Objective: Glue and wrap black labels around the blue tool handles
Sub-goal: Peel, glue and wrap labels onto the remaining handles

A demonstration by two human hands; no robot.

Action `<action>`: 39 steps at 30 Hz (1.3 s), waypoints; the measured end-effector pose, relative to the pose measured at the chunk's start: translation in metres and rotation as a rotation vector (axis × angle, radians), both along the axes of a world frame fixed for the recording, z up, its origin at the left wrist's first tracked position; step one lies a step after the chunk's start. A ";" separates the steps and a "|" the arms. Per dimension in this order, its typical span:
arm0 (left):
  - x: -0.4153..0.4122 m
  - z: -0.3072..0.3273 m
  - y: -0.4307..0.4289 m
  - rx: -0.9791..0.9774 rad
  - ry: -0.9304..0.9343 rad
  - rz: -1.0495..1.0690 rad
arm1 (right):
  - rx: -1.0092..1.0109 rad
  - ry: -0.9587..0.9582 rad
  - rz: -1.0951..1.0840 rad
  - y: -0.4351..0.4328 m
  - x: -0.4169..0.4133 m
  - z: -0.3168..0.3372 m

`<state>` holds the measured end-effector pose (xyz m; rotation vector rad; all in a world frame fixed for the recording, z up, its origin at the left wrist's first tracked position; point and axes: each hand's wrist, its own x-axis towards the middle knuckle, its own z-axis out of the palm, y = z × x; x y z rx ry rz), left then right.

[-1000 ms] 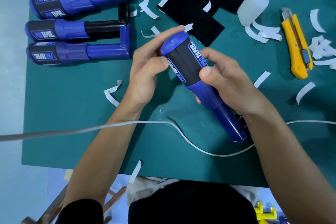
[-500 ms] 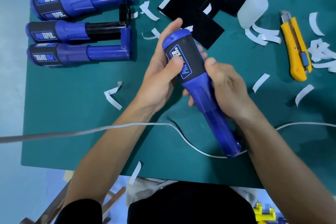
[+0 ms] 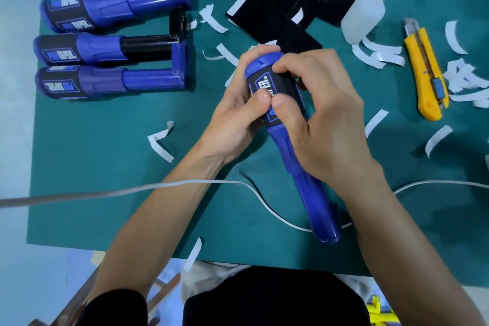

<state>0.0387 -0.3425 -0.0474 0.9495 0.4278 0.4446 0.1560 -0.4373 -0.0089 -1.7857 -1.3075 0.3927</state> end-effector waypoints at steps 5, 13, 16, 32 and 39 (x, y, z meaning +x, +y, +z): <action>0.002 0.002 -0.001 0.004 0.011 -0.002 | 0.006 -0.017 -0.016 0.000 0.002 -0.001; 0.002 0.002 -0.003 0.020 0.059 -0.001 | -0.006 -0.017 -0.020 -0.003 0.003 -0.003; 0.003 0.001 -0.002 0.013 0.069 -0.003 | -0.008 -0.026 -0.039 -0.004 0.003 -0.004; 0.005 -0.001 -0.003 0.043 0.092 -0.023 | 0.016 -0.028 -0.040 -0.008 0.004 -0.007; 0.004 -0.001 -0.002 0.064 0.097 -0.021 | 0.016 -0.023 -0.047 -0.010 0.005 -0.007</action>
